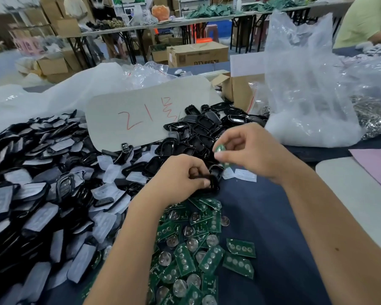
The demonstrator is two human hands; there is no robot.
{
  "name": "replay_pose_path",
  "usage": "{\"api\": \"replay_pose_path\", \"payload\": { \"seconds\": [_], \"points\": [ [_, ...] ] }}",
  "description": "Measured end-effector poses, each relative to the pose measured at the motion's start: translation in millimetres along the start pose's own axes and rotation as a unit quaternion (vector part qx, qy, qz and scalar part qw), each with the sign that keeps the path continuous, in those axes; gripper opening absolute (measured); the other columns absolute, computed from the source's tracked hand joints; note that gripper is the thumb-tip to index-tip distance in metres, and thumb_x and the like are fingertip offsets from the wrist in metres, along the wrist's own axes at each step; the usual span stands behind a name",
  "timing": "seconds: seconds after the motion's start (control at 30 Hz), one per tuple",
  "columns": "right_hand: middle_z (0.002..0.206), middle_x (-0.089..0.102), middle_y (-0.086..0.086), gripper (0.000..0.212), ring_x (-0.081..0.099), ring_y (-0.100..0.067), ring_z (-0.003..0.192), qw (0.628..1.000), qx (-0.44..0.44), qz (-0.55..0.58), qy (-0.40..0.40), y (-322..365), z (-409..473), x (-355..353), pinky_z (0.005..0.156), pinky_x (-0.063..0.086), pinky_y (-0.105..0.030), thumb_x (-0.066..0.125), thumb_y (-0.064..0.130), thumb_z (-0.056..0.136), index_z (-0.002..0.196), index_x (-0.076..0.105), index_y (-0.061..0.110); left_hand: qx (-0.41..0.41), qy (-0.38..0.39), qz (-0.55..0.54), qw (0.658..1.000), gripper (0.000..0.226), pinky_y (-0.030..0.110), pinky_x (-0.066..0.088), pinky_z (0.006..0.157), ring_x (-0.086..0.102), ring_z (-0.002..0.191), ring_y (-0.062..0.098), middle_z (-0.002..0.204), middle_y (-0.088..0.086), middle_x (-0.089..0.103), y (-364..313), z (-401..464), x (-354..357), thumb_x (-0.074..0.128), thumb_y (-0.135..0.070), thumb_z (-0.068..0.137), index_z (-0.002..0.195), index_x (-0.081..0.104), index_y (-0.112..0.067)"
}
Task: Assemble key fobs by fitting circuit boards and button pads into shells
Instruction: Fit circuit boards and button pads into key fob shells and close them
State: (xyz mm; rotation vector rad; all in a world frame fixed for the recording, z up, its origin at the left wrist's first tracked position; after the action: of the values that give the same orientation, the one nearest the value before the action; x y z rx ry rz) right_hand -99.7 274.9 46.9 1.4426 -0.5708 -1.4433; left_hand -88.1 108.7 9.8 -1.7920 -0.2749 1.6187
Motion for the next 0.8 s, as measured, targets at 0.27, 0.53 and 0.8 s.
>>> {"api": "replay_pose_path", "payload": {
  "seconds": [0.27, 0.53, 0.8],
  "points": [
    [0.063, 0.065, -0.003, 0.006, 0.056, -0.013, 0.047, 0.981, 0.004, 0.159, -0.114, 1, 30, 37, 0.048, 0.046, -0.02, 0.082, 0.009, 0.087, 0.09, 0.079, 0.013, -0.083, -0.244, -0.236, 0.937, 0.036, 0.041, 0.055, 0.09, 0.068, 0.104, 0.018, 0.11, -0.005, 0.074, 49, -27, -44, 0.056, -0.009, 0.096, 0.107, 0.072, -0.039],
    [0.059, 0.067, -0.01, 0.012, 0.063, -0.019, 0.044, 0.956, -0.013, 0.199, -0.214, -2, 49, 77, 0.043, 0.046, -0.024, 0.083, 0.012, 0.087, 0.089, 0.072, 0.01, -0.16, -0.317, -0.429, 0.831, 0.012, 0.022, 0.053, 0.053, 0.064, 0.054, 0.01, 0.099, 0.013, 0.068, 99, -39, -44, 0.074, -0.004, 0.092, 0.096, 0.065, -0.011],
    [0.066, 0.071, -0.005, 0.007, 0.067, -0.018, 0.057, 0.916, 0.023, 0.338, -0.215, -19, 53, 91, 0.055, 0.054, -0.025, 0.077, 0.003, 0.092, 0.093, 0.07, 0.005, -0.17, -0.344, -0.475, 0.792, 0.032, 0.017, 0.049, 0.045, 0.074, 0.058, 0.027, 0.087, 0.02, 0.064, 104, -28, -47, 0.078, -0.004, 0.089, 0.079, 0.048, -0.01]
  ]
}}
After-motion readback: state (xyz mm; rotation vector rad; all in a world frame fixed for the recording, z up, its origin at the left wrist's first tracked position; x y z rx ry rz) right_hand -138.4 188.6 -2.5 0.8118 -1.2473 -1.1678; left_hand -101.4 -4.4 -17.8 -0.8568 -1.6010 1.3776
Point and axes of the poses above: each hand's wrist, its own z-axis towards the middle knuckle, its own x-axis out of the palm, y = z × x, the point moved 7 cm from there along z, towards the middle knuckle
